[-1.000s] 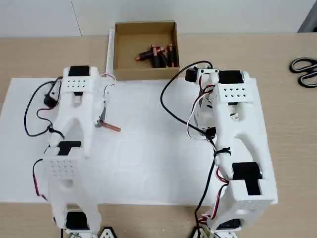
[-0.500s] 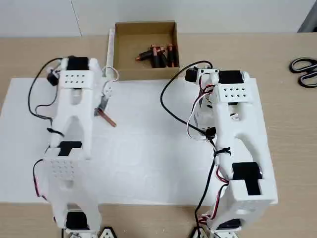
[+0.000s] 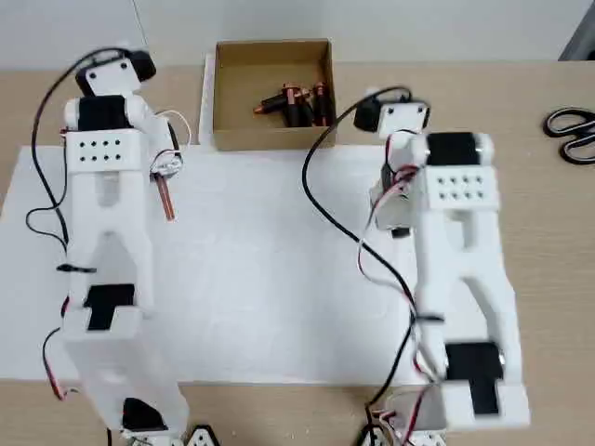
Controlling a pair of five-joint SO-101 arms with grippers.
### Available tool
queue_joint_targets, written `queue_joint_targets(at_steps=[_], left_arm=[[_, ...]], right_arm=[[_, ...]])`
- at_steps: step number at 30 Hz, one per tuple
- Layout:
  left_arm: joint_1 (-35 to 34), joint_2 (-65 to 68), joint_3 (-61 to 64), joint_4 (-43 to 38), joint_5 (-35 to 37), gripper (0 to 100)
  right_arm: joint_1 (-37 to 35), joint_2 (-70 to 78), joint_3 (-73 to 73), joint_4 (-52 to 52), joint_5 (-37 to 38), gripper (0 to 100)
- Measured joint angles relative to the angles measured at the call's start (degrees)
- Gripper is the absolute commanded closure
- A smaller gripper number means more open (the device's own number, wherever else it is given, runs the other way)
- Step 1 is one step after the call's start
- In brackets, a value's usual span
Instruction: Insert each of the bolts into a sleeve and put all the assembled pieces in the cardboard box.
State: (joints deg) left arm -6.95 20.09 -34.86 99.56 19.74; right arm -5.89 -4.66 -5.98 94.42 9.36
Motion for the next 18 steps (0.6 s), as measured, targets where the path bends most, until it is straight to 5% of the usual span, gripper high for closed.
queue_joint_targets(at_steps=[6,18], left_arm=[[3.96,-10.9,0.0,0.18,0.0,99],[18.9,-31.03,3.16,0.18,0.0,99]], right_arm=[[0.0,-15.91,1.49,0.18,0.0,99.5],[0.0,-42.81,26.55,-7.12,0.0,99.5]])
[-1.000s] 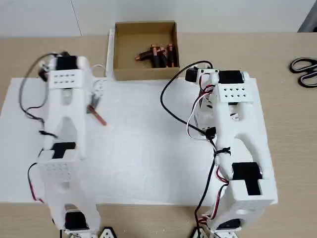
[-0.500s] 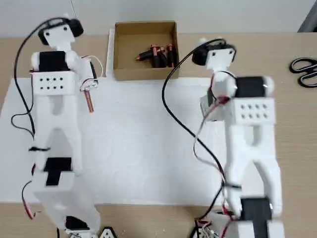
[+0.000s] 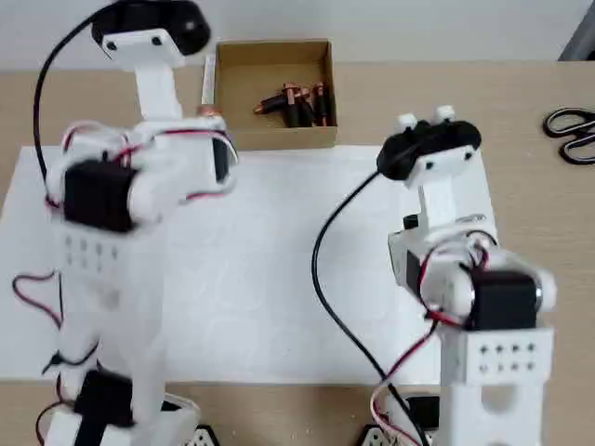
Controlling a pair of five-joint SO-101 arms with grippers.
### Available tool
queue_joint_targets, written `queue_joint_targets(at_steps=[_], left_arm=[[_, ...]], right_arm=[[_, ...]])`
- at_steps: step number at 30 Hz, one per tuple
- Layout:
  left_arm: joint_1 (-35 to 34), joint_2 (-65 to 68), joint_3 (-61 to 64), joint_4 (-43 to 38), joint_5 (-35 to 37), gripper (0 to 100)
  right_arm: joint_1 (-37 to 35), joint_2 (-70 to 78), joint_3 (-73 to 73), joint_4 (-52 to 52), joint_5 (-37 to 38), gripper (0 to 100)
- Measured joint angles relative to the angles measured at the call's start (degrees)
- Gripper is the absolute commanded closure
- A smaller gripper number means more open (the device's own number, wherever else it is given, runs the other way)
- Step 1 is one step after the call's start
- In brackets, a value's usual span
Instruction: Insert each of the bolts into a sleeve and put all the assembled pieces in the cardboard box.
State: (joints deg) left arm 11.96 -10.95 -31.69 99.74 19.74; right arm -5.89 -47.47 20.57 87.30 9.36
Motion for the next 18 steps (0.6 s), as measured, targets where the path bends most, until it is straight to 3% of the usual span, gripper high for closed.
queue_joint_targets(at_steps=[6,18], left_arm=[[1.76,-1.76,2.55,-0.09,0.09,99],[5.63,-3.69,3.08,-0.35,3.25,99]], right_arm=[[-1.58,-7.91,12.31,-10.64,0.0,99.5],[-21.36,-19.69,29.45,-21.63,0.0,99.5]])
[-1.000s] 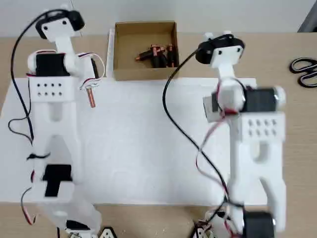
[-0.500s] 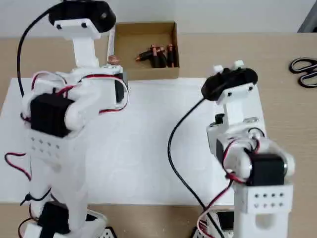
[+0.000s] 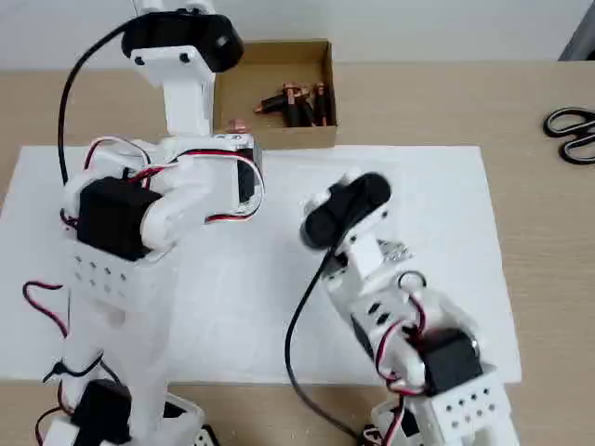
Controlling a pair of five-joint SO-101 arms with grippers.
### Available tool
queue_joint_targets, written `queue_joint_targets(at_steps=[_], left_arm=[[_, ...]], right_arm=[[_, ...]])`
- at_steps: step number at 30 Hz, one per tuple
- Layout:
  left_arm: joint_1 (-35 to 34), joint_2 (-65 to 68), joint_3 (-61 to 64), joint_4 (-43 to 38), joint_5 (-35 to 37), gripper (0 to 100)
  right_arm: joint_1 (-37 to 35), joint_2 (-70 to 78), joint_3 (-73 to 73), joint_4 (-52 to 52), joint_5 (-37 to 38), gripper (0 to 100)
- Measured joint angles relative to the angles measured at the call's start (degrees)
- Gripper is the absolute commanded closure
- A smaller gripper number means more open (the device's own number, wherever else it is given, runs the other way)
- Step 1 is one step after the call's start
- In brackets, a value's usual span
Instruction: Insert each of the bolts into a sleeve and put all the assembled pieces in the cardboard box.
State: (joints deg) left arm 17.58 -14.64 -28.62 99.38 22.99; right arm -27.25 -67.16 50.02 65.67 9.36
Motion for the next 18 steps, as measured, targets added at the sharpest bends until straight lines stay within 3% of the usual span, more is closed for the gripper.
queue_joint_targets(at_steps=[5,10,18], left_arm=[[-0.09,-9.76,0.09,0.0,0.0,99],[-0.88,-18.99,8.62,-0.97,0.0,99],[-2.37,-22.15,32.79,-19.96,0.0,99]], right_arm=[[-2.64,-8.09,6.51,-2.99,0.0,99.5],[-3.6,-15.65,12.84,-5.98,0.0,99.5],[-3.96,-20.22,19.25,-8.26,-7.3,99.5]])
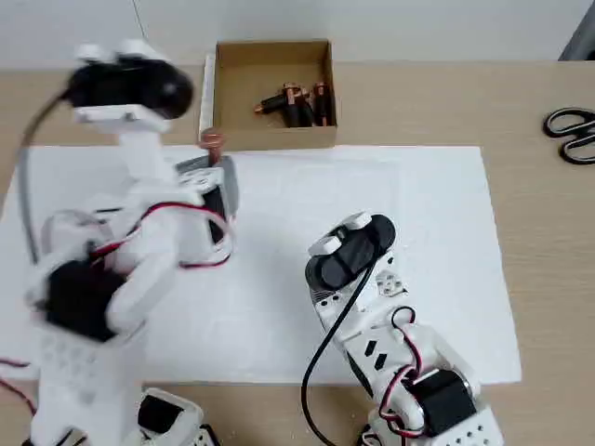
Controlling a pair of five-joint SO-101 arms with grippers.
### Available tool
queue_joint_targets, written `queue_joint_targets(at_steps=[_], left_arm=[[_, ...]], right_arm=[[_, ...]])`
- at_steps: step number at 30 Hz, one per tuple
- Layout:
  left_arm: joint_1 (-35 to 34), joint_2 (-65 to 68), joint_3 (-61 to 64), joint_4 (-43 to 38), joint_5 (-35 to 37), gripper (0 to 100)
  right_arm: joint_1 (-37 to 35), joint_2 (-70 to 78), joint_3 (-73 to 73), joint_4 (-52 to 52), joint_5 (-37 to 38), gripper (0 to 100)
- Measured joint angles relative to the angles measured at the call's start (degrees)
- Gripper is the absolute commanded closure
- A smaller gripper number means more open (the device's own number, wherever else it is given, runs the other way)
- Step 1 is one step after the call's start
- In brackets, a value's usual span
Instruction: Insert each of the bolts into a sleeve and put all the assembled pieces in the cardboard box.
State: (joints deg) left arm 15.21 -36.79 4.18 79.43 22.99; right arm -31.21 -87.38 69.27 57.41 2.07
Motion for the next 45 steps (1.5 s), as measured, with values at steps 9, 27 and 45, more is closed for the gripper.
queue_joint_targets(at_steps=[9,27,45], left_arm=[[7.3,0.09,21.71,-21.36,0.0,99],[12.13,0.09,27.52,-25.67,4.48,99],[14.33,-5.8,28.84,-20.57,6.42,99]], right_arm=[[-5.36,-3.34,5.36,-1.93,-1.93,99.5],[-6.77,-5.54,11.43,-7.91,-13.36,99.4],[-5.71,-5.63,11.43,-7.91,-13.36,99.4]])
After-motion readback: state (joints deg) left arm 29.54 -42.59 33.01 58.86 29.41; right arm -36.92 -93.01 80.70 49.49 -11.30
